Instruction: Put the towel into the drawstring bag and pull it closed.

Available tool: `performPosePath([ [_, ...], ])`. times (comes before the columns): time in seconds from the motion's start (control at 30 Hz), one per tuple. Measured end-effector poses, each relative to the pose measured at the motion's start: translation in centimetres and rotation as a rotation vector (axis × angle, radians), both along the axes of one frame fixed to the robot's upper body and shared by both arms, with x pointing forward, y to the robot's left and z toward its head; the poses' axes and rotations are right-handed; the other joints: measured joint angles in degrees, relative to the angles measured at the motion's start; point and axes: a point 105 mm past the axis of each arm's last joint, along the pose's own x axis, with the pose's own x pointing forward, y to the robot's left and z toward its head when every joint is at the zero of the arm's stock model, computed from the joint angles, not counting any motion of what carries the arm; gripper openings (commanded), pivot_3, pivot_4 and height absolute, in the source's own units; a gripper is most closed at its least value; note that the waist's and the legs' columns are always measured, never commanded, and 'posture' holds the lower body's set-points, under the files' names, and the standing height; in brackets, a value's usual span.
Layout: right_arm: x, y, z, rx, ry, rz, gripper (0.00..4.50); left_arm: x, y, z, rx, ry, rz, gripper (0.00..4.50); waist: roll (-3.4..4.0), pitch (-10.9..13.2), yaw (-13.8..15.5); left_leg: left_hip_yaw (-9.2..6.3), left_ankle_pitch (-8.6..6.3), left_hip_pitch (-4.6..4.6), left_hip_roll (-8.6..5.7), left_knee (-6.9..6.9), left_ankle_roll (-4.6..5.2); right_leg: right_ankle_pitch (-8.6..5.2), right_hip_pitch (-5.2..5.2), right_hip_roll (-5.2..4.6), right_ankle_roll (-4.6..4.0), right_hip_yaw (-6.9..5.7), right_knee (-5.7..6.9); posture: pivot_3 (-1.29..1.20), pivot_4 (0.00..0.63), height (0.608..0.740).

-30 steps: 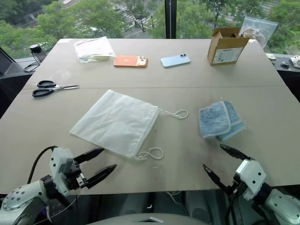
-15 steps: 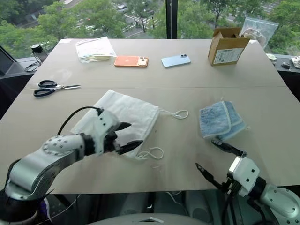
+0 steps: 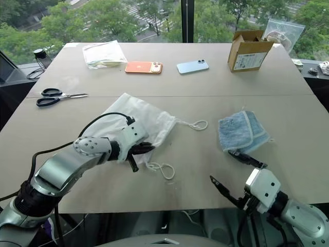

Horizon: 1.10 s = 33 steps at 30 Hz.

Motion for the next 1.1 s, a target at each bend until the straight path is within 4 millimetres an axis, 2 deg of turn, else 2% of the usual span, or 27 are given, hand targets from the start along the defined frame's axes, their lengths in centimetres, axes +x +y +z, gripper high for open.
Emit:
performPosePath([
  [0.07,0.3,0.5,0.5,0.006,-0.014,0.026,4.5,0.6,1.0,1.3,-0.011,-0.051,-0.157,0.06,0.0,0.0,-0.04,0.03,0.0,0.0,0.01,-0.01,0.0,0.0,0.0,-0.01,-0.01,0.01,0.0,0.0,0.15,0.74],
  [0.13,0.4,0.8,0.6,0.005,-0.014,0.044,4.5,1.0,2.0,1.9,0.01,-0.07,-0.233,0.06,0.0,0.0,0.0,0.09,0.0,-0.03,0.0,0.0,0.0,0.0,-0.01,-0.02,-0.01,0.0,-0.02,0.0,0.15,0.74],
  [0.2,0.7,1.0,1.0,0.002,-0.031,0.059,4.5,1.8,4.0,2.5,0.059,-0.084,-0.302,0.06,-0.01,0.0,0.05,0.14,0.0,-0.04,-0.04,0.0,0.01,0.0,-0.01,-0.02,0.0,0.02,-0.04,0.0,0.15,0.74],
  [0.23,0.8,1.3,1.3,-0.001,-0.045,0.079,4.5,2.3,5.9,2.8,0.103,-0.085,-0.324,0.06,-0.04,0.02,0.02,0.14,0.0,-0.08,-0.05,0.0,0.01,0.0,-0.04,-0.01,0.0,0.02,-0.06,0.0,0.15,0.74],
  [0.33,1.1,1.7,1.3,0.004,-0.049,0.107,4.5,3.0,8.2,2.6,0.158,-0.096,-0.35,0.06,-0.06,0.02,0.02,0.21,-0.04,-0.12,-0.05,0.03,0.07,0.0,-0.04,-0.02,0.01,0.05,-0.07,0.0,0.15,0.74],
  [0.43,1.4,2.1,1.1,0.01,-0.049,0.125,4.5,3.2,9.3,2.1,0.116,-0.054,-0.314,0.89,-0.1,0.03,0.0,0.19,-0.06,-0.25,-0.05,0.07,0.11,0.01,-0.12,-0.02,0.03,0.03,-0.04,0.0,0.15,0.74],
  [0.47,1.4,2.2,1.1,0.011,-0.048,0.13,4.5,3.2,9.6,2.1,0.085,-0.034,-0.295,1.33,-0.1,0.02,-0.04,0.15,-0.06,-0.39,-0.04,0.11,0.11,0.05,-0.23,-0.02,0.1,0.01,-0.02,0.0,0.15,0.74],
  [0.53,1.3,2.4,1.0,0.015,-0.043,0.138,4.5,3.3,9.7,2.6,0.035,-0.04,-0.264,2.06,-0.1,0.02,-0.03,0.03,-0.06,-0.7,-0.04,0.24,0.11,0.15,-0.47,-0.01,0.25,-0.1,0.03,0.0,0.15,0.74],
  [0.6,1.2,2.5,0.8,0.016,-0.037,0.14,4.5,2.6,9.8,2.6,-0.032,-0.076,-0.201,2.83,-0.09,0.02,-0.34,-0.01,-0.06,-0.77,0.09,0.28,0.11,0.28,-0.54,-0.04,0.06,-0.07,0.05,0.0,0.15,0.74],
  [0.73,1.4,2.6,0.7,0.017,-0.035,0.143,4.5,1.7,9.7,1.0,-0.04,-0.153,-0.071,2.83,-0.09,0.02,-0.36,-0.1,-0.06,-0.75,0.13,0.26,0.11,0.29,-0.54,-0.06,0.04,-0.1,0.05,0.0,0.15,0.74],
  [0.87,1.8,2.4,0.5,0.017,-0.029,0.138,4.5,1.6,8.9,-0.3,-0.003,-0.26,0.031,2.83,-0.12,0.01,0.47,-0.19,-0.05,-0.78,0.08,0.29,0.11,0.28,-0.48,-0.09,0.06,-0.3,0.06,0.0,0.15,0.74],
  [1.0,1.8,2.5,0.5,0.016,-0.03,0.15,4.5,2.3,8.1,0.1,-0.004,-0.422,0.147,2.83,-0.13,-0.01,0.68,-0.2,-0.05,-0.74,0.07,0.34,0.11,0.3,-0.43,-0.08,0.05,-0.32,0.07,0.0,0.15,0.74],
  [1.1,1.7,2.5,0.3,0.008,-0.022,0.159,4.5,1.9,6.8,0.0,-0.056,-0.48,0.19,2.83,-0.13,-0.01,0.54,-0.19,-0.05,-0.74,0.07,0.34,0.11,0.31,-0.43,-0.09,0.03,-0.31,0.08,0.0,0.15,0.74],
])
